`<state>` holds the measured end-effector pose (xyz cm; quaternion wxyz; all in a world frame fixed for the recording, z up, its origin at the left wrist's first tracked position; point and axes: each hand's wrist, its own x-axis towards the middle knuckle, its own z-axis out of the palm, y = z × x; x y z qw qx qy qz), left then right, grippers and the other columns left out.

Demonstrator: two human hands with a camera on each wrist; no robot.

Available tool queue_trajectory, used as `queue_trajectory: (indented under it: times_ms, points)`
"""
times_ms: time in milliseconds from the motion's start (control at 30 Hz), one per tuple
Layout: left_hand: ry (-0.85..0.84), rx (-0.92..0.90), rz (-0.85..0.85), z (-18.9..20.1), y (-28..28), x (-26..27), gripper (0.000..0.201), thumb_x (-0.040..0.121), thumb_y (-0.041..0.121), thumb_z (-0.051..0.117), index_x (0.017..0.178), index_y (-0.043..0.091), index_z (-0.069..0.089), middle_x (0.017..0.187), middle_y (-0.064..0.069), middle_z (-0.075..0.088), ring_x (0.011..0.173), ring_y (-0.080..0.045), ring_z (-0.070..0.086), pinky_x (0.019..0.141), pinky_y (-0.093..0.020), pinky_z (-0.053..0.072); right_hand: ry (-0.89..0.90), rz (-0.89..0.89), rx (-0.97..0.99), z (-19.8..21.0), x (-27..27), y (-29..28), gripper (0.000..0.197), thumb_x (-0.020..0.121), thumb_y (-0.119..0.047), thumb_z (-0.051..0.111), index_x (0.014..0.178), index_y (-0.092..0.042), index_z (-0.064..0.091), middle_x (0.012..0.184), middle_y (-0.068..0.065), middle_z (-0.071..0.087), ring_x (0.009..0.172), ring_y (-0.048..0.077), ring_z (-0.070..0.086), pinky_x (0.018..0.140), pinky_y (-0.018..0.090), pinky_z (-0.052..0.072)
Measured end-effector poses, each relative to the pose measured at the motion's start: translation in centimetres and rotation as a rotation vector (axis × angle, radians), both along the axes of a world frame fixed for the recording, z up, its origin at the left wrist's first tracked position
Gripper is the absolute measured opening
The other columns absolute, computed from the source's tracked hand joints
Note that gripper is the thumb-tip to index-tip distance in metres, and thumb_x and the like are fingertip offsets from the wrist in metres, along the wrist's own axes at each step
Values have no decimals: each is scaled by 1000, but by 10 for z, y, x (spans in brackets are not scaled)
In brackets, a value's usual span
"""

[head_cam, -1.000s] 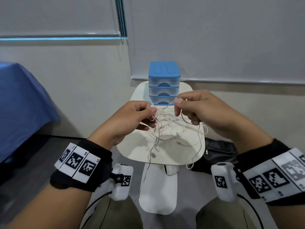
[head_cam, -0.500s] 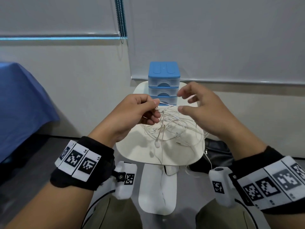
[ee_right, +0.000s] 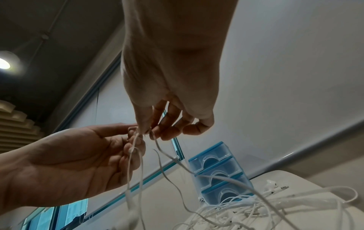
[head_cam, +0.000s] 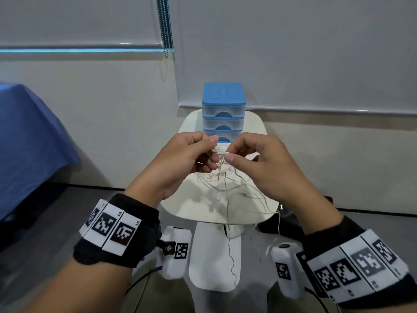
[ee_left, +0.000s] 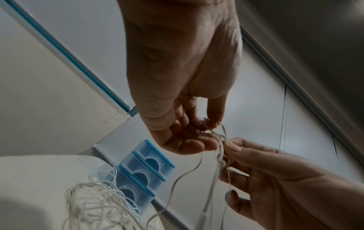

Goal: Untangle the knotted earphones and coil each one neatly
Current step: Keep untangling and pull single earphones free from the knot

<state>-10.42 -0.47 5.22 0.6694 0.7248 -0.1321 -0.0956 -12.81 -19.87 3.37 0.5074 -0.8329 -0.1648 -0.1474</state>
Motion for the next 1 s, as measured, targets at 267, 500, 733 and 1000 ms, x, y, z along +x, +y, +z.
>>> queue_trajectory:
  times_ms: [267,500,733,1000]
  points:
    - [-59,33,24,-6,1,-3,15,92,14,75,85,14,62,77,-1,67,72,-14,61,66,-27,44,95,88,165,0,-1,-1,9,87,-10,78,79,-12,74,78,22,67,70,28,56,69,47,48]
    - [-67,62,12,-1,0,-2,22,88,-4,73,97,13,61,75,-5,66,68,-17,63,65,-29,48,35,31,49,4,1,-5,11,82,-10,82,75,-16,76,71,3,71,68,23,62,64,28,46]
    - [-95,80,19,1,-2,-1,32,86,-1,77,102,16,56,79,-6,69,71,-17,64,65,-27,50,63,3,-42,14,-2,-2,15,86,-23,81,73,-19,74,70,1,71,68,20,63,65,32,52]
    - [59,-178,-4,-1,-2,1,30,94,-5,66,99,19,48,82,-7,62,67,-14,58,62,-24,52,97,-28,-76,9,2,2,12,85,-14,75,73,-17,72,71,3,70,72,25,63,73,42,55]
